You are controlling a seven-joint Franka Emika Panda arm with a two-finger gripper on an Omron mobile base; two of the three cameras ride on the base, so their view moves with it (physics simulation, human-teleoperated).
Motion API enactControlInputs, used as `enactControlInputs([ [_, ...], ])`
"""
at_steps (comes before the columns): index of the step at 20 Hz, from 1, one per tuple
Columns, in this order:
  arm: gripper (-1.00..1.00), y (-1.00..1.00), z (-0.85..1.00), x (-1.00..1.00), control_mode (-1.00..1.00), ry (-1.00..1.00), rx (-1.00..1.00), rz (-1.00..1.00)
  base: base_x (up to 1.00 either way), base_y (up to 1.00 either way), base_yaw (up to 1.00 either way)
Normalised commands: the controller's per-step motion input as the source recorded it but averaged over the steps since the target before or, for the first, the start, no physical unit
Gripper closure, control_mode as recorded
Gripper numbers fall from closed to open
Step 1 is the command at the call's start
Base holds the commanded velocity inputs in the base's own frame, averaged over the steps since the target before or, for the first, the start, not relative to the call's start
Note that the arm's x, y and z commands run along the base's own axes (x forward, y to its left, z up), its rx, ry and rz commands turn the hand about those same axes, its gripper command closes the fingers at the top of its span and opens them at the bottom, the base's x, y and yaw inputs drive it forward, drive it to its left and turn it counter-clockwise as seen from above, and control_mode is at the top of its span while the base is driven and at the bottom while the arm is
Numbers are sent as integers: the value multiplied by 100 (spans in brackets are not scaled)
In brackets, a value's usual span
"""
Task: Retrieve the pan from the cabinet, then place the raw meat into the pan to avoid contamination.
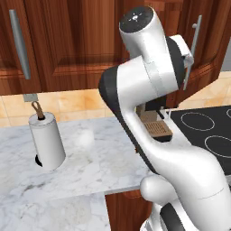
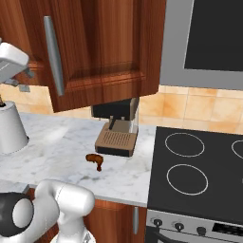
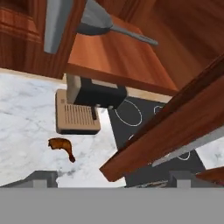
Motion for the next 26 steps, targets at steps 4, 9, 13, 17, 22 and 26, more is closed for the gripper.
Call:
enactControlInputs([
  [4, -100, 19, -17, 51, -100, 27, -29, 4, 0, 0, 0],
  [9, -100, 5, -10, 33, -100, 23, -23, 6, 0, 0, 0],
  [13, -100, -13, -2, 10, -100, 11, -17, 4, 0, 0, 0],
  [17, -100, -24, -9, 10, -100, 13, -16, 11, 0, 0, 0],
  [22, -100, -24, -15, 15, -100, 17, -16, 14, 0, 0, 0],
  [26, -100, -29, -9, 4, -100, 16, -16, 11, 0, 0, 0],
])
